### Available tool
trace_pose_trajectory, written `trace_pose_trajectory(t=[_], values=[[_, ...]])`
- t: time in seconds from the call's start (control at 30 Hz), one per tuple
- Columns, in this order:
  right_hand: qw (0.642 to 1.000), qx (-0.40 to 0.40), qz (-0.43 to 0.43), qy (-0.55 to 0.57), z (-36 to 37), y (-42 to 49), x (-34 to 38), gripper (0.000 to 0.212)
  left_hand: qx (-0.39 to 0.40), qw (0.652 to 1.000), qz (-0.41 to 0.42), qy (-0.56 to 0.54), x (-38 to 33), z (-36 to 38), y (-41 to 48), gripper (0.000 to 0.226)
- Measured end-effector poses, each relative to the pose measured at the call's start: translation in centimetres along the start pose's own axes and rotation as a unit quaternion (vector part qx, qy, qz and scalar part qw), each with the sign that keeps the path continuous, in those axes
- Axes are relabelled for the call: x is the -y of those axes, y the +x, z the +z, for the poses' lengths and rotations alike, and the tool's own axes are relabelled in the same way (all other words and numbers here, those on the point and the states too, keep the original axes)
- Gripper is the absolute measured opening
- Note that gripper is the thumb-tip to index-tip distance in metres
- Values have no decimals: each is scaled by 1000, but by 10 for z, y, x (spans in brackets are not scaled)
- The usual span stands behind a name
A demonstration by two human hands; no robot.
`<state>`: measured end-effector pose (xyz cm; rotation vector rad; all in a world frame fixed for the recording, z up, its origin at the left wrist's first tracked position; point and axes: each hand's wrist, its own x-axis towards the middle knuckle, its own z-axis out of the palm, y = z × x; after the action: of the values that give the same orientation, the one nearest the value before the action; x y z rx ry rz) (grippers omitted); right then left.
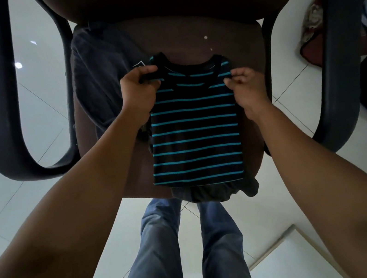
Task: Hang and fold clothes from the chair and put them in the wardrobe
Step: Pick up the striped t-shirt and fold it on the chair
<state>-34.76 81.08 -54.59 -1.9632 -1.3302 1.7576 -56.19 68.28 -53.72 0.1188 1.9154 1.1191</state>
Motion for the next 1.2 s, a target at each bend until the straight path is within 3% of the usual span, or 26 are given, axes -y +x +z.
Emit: trace_pose_trajectory(t=[0.07, 0.13, 0.3, 0.4, 0.57, 0.63, 0.73, 0.97, 1.2], values=[[999, -30, -5, 40, -2, 1, -2, 22, -9, 991, -50, -120, -9, 0, 3, 30], [998, -31, 3, 46, -3, 1, -6, 26, -14, 987, -69, -144, -11, -1, 9, 33], [999, -39, -11, 4, -5, -10, -23, 43, -1, 1000, -10, 21, -9, -7, 4, 42], [999, -38, -1, -24, -8, -27, -39, 46, -6, 995, 26, 99, 1, -10, -14, 34], [997, -11, 50, -57, -18, -66, -76, 31, 49, 984, 10, 173, 47, -26, -57, 26], [994, 26, 80, -65, -23, -84, -94, 22, 61, 980, 2, 192, 63, -30, -79, 27], [990, 48, 111, -67, -28, -105, -116, 28, 85, 973, -25, 215, 87, -35, -108, 27], [994, 1, 82, -79, -30, -138, -131, 22, 21, 991, -96, 88, 117, -47, -141, 23], [990, -54, 51, -117, -18, -143, -131, 21, 8, 974, -63, 218, 130, -46, -144, 29]])
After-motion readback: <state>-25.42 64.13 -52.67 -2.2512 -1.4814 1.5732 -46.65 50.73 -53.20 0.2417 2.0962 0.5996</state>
